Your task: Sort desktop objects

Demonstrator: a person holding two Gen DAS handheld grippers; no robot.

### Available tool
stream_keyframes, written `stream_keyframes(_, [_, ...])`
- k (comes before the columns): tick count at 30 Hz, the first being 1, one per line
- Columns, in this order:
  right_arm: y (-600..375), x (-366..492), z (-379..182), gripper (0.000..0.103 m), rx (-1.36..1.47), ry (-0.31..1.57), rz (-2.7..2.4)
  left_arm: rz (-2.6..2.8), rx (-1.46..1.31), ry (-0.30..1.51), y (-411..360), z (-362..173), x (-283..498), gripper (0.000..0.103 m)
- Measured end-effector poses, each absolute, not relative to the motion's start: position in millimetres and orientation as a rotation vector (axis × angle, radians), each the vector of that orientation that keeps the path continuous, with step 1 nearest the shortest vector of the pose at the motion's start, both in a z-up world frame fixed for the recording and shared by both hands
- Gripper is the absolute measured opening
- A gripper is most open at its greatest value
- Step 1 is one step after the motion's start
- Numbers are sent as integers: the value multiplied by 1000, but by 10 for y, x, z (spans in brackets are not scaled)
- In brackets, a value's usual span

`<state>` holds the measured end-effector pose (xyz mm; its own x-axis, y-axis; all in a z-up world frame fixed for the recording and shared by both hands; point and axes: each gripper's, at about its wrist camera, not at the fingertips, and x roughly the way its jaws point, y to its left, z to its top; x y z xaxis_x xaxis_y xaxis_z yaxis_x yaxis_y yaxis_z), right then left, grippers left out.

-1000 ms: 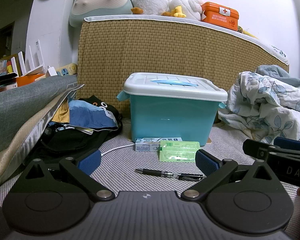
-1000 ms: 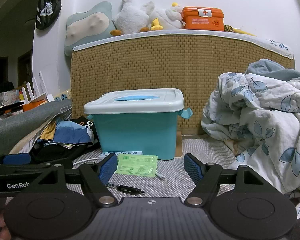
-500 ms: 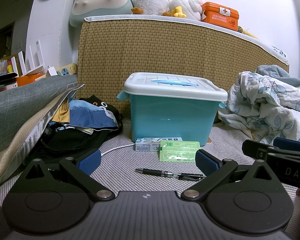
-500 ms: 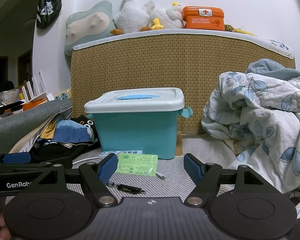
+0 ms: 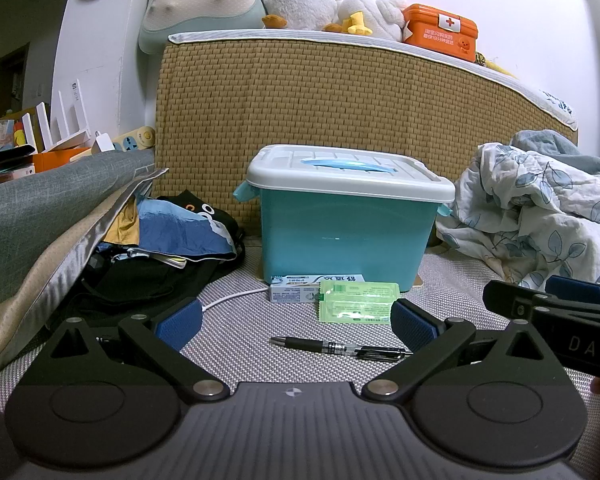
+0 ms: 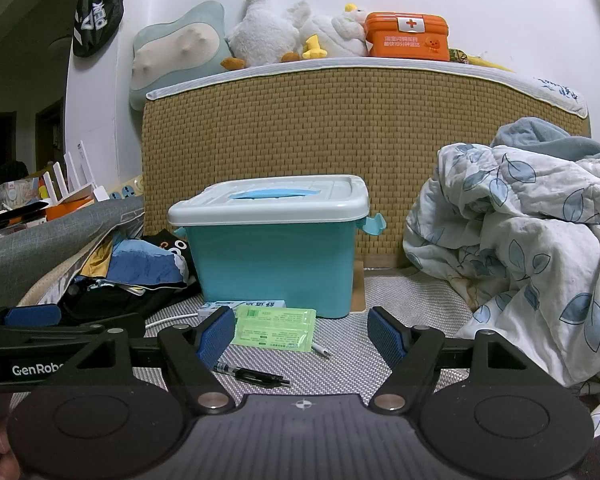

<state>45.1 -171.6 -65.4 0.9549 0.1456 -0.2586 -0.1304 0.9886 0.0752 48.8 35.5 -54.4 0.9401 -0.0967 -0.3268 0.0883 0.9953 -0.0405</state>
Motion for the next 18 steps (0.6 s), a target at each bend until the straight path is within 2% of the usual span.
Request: stream_keyframes(18, [-1717, 459, -655, 77, 59, 268, 142, -88, -27, 333, 332, -560, 492, 103])
